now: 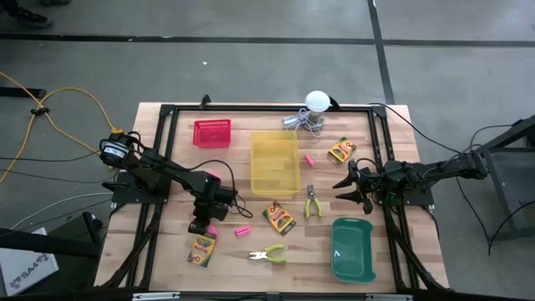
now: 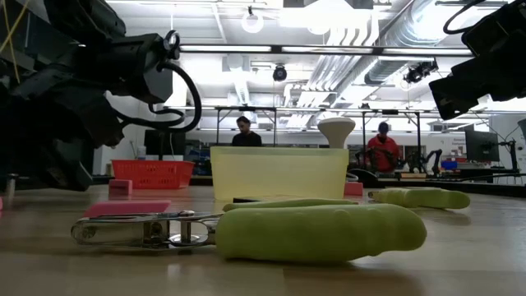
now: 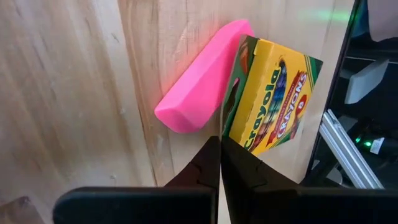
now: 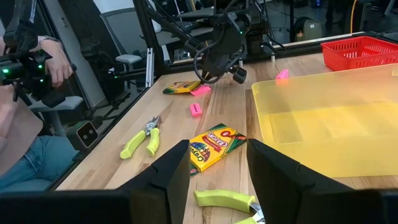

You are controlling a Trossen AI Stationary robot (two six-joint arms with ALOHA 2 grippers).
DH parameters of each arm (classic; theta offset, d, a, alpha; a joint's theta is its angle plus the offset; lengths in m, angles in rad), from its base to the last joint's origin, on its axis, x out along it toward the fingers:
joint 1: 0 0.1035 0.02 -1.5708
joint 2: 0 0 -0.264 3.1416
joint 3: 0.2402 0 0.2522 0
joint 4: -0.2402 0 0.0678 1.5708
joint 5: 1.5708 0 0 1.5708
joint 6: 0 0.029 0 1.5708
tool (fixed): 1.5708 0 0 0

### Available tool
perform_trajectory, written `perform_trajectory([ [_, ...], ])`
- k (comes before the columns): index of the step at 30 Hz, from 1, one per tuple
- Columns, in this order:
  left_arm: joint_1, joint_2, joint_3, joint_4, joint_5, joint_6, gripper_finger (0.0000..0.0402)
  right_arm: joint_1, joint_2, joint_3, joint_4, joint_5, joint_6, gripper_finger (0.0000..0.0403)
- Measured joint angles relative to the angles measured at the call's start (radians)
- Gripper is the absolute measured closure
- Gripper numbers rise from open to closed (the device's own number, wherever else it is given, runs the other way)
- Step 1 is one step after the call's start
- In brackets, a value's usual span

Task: Pick & Place School Supplies
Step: Put the yellow crayon box into the yellow bin

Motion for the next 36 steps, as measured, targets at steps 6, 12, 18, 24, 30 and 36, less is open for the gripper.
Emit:
perform_trajectory([
  [6,0.000,-0.002,0.000,0.000,0.003,0.017,0.0400,0.000,0.000,0.000,0.000,0.000,0.000,0.0254],
  [12,-0.024,-0.004,0.000,0.000,0.018,0.013,0.0400,0.000,0.000,0.000,0.000,0.000,0.000,0.0254],
  [18,-0.042,-0.019,0.001,-0.002,0.034,-0.014,0.0400,0.000,0.000,0.000,0.000,0.000,0.000,0.0254],
  [24,-0.042,-0.086,0.001,-0.005,0.034,-0.051,0.0400,0.000,0.000,0.000,0.000,0.000,0.000,0.0254],
  [30,-0.042,-0.137,0.001,-0.007,0.040,-0.098,0.0400,0.000,0.000,0.000,0.000,0.000,0.000,0.0254],
  [36,-0.042,-0.151,0.002,-0.005,0.106,-0.156,0.0400,0.000,0.000,0.000,0.000,0.000,0.000,0.0254],
])
